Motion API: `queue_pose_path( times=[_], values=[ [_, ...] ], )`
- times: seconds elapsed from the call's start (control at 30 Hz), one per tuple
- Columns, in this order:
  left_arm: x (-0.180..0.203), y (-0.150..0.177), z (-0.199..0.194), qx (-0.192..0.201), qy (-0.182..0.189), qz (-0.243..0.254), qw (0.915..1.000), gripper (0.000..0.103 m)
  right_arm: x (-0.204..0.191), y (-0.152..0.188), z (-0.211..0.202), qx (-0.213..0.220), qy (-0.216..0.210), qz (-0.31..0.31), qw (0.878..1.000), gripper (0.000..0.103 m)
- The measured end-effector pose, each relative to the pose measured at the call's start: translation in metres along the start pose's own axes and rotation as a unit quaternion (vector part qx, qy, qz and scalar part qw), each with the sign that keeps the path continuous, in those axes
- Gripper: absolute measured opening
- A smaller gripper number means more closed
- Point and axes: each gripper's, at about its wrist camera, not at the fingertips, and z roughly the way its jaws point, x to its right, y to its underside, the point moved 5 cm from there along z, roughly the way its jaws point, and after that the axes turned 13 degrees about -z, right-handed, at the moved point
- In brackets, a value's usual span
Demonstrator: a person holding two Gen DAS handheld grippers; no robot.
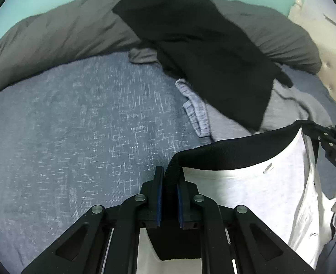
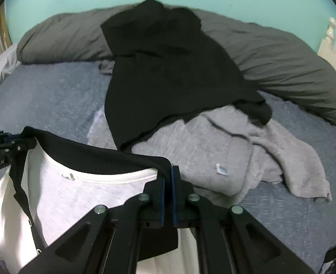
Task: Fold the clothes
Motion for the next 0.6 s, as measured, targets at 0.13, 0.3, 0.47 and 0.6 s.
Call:
queue_pose_path(
  times=[0.13,0.3,0.47,0.6],
  values=[
    [-0.001,0.006,0.024,-0.012,-0.006,0.002,0.9999,0.011,-0.004,0.008,0.022,-0.007,-0.006,-0.001,1.000,0.004],
    [-0.003,0.014,0.040,-0.018,-0.001,-0.006,0.9998,0.011,-0.005,0.010,0.031,-0.001,-0.017,0.000,1.000,0.005],
    [-0.002,0.018,0.042,-0.023,0.010,-0.006,0.9997,0.016,-0.004,0.011,0.033,-0.003,-0.032,0.006,0.999,0.012],
    [-0.002,0.014,0.030,-0.020,0.028,-0.013,0.9993,0.040,0.000,0.009,0.027,-0.005,-0.051,0.013,0.999,0.046]
  ],
)
